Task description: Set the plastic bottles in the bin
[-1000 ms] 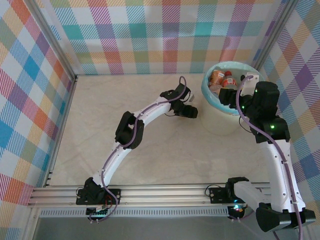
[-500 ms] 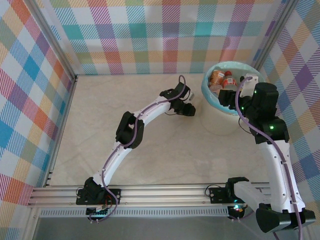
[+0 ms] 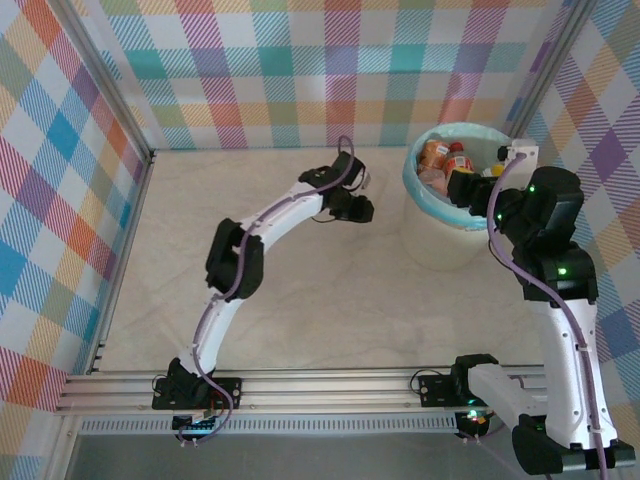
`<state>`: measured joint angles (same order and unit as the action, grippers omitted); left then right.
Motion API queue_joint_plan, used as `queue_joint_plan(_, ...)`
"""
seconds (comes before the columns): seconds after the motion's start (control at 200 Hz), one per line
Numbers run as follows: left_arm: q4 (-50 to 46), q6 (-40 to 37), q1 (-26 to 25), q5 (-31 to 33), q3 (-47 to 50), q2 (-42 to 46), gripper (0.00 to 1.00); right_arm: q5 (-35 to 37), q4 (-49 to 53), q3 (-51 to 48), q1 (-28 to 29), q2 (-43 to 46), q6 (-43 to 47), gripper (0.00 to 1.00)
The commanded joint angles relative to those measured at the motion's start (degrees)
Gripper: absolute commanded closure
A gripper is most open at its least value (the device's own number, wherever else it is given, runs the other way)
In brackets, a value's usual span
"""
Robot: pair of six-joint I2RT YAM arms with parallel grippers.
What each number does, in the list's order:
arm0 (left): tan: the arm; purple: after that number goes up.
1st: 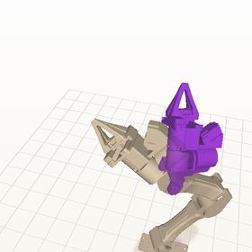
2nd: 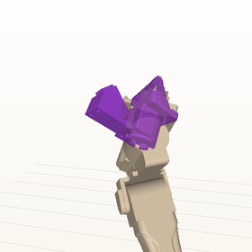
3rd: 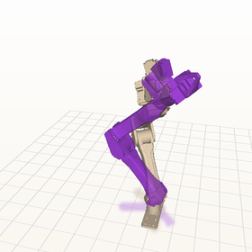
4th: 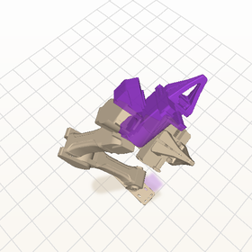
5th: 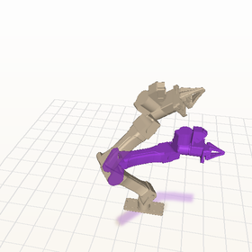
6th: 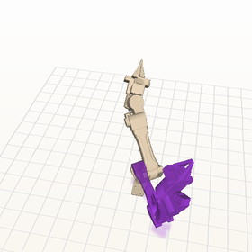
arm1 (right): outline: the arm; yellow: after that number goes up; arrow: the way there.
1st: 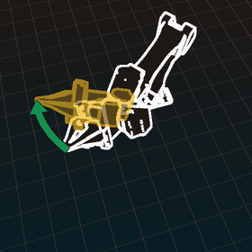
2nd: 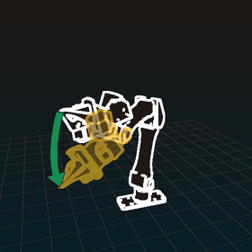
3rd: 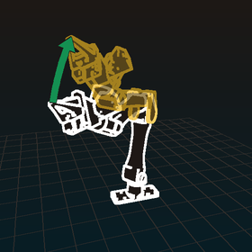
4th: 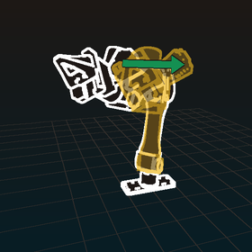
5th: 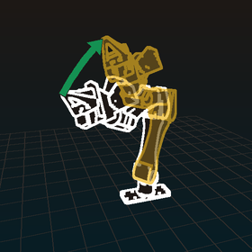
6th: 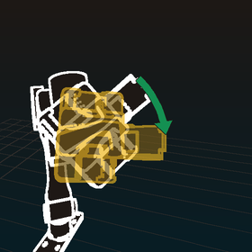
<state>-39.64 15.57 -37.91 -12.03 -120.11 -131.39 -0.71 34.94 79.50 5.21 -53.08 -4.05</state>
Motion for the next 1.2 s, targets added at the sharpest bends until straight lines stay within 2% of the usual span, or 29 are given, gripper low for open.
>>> queue_joint_plan(0.0, 4.5, 1.2, 0.3, 4.0, 5.2, 11.1, 1.0, -2.0, 2.4, 3.5, 0.1, -1.1, -2.4, 0.24)
queue_joint_plan(0.225, 4.3, -0.3, -0.4, 3.9, 9.3, 22.6, 1.0, -6.8, 9.2, 10.5, 0.0, -7.3, -7.1, 0.25)
queue_joint_plan(0.395, -1.6, -5.9, -5.1, 7.5, 1.3, 23.7, 1.0, -3.5, 12.7, 13.7, 0.1, -8.1, -8.2, 0.25)
queue_joint_plan(0.6, -3.6, -5.9, -9.7, 4.4, -10.9, 17.9, 1.0, -0.3, 12.2, 13.1, 0.1, -4.3, -10.5, 0.26)
queue_joint_plan(0.795, -6.3, -4.1, -14.3, 0.6, -31.4, 5.3, 1.0, 1.4, 8.4, 9.4, 0.1, 1.8, -10.3, 0.27)
queue_joint_plan(1.08, 10.6, 10.7, -16.4, -5.8, -35.6, -5.0, 1.0, 3.2, 6.8, 5.5, 0.1, 7.2, -9.8, 0.27)
queue_joint_plan(1.195, 13.9, 14.6, -17.4, -6.7, -39.5, -8.5, 1.0, 2.7, 8.2, 5.1, 0.1, 7.6, -9.8, 0.27)
